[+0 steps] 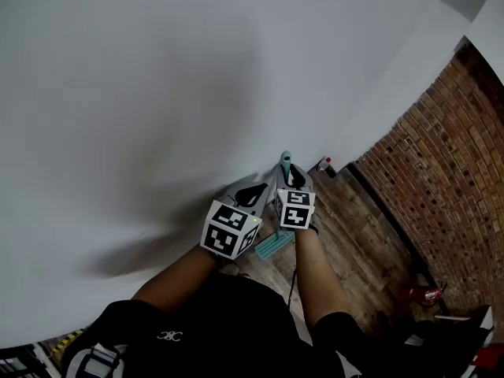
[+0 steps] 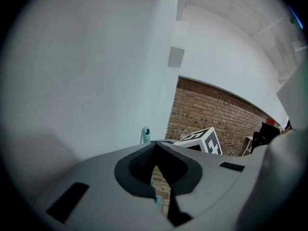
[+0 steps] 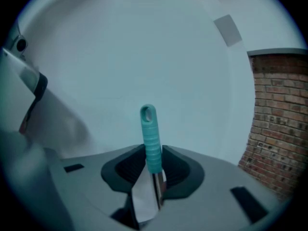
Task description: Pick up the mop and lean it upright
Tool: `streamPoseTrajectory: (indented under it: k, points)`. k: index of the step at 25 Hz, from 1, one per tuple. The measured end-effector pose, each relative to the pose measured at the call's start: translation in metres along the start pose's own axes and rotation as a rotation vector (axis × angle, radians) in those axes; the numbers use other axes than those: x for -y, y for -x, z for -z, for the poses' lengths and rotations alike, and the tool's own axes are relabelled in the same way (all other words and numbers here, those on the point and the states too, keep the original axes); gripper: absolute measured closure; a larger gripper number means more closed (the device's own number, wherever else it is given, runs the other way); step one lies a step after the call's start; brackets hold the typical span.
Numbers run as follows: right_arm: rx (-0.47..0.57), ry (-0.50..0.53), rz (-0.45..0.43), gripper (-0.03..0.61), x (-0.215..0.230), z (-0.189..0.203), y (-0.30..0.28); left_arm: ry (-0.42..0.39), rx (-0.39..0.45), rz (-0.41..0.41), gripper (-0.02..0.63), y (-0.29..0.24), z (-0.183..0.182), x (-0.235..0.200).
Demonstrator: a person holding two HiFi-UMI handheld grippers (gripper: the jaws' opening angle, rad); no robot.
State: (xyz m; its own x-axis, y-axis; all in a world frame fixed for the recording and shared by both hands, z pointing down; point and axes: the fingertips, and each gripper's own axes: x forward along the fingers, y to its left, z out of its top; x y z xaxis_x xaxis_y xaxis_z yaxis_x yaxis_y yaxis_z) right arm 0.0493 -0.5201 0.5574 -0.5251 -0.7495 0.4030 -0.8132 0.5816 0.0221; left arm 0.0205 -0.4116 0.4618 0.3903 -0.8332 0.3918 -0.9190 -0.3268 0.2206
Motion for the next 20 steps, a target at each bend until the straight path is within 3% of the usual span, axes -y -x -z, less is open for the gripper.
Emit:
streamPoseTrajectory:
  k: [4, 7, 10, 12, 13, 16, 20]
  points:
    - [0.005, -0.004, 0.0, 0.463, 0.002, -0.004, -0.001, -0.003, -0.002, 0.011, 0.618, -0.004, -0.003, 0.002]
    - [0.014, -0.084, -0.042, 0.449, 0.001, -0.001, 0.005, -0.003, -0.004, 0.019, 0.618, -0.003, 0.0, 0.005]
    - [0.037, -0.159, -0.066, 0.377, 0.007, 0.003, 0.017, 0.0, -0.001, 0.028, 0.618, -0.005, 0.0, 0.007]
    - [0.07, -0.174, -0.055, 0.376, 0.014, 0.002, 0.032, 0.002, 0.003, 0.038, 0.618, -0.006, -0.001, 0.008]
    - [0.092, -0.175, -0.042, 0.391, 0.018, -0.002, 0.043, 0.002, 0.005, 0.047, 0.618, -0.008, -0.002, 0.009]
    - [0.167, -0.164, 0.009, 0.551, 0.032, -0.018, 0.08, -0.007, 0.009, 0.091, 0.618, -0.019, -0.007, 0.02]
    - [0.259, -0.138, 0.11, 0.565, 0.051, -0.042, 0.136, -0.034, 0.014, 0.181, 0.618, -0.036, -0.014, 0.049]
